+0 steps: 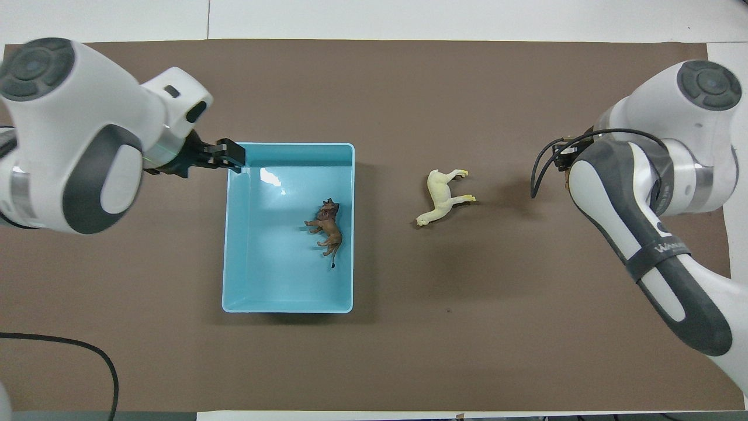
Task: Put all toys into storage box
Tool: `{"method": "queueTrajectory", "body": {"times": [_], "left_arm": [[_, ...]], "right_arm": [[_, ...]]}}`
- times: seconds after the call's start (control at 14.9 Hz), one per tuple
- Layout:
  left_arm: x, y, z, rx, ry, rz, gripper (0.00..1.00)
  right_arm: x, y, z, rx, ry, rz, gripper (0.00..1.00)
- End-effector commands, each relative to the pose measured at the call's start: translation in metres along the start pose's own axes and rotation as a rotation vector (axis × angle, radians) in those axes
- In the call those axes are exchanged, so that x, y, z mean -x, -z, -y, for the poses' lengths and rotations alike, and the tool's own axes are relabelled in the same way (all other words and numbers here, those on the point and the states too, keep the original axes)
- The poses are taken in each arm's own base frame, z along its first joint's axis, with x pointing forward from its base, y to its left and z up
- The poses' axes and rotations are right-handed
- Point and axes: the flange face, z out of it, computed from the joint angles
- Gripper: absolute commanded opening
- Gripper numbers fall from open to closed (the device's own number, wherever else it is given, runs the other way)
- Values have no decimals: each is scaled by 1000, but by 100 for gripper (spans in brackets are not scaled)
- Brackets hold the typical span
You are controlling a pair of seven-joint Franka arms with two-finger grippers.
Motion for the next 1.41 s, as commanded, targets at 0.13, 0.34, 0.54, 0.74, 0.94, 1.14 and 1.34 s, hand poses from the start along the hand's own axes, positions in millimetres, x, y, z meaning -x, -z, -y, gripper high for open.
{"method": "queueTrajectory", "body": {"times": [0.13, 0.34, 0.54, 0.74, 0.94, 1.14, 1.34], "left_arm": [[-34, -21, 158, -40, -102, -135, 100], [-23, -35, 200, -73, -72, -133, 100], [-24, -44, 216, -108, -70, -144, 100], [-42, -81, 223, -147, -98, -172, 100], [-57, -125, 233, -183, -133, -195, 100], [-55, -141, 245, -180, -120, -191, 100], [-54, -156, 249, -178, -121, -188, 100]], "right_arm": [[10, 118, 159, -9, -154, -6, 0], [43, 147, 286, -148, -192, -100, 0], [67, 151, 358, -358, -178, -153, 0], [80, 111, 414, -367, -195, -154, 0], [85, 55, 463, -365, -215, -201, 0], [91, 47, 471, -361, -322, -169, 99], [98, 50, 471, -308, -357, -117, 100]]}}
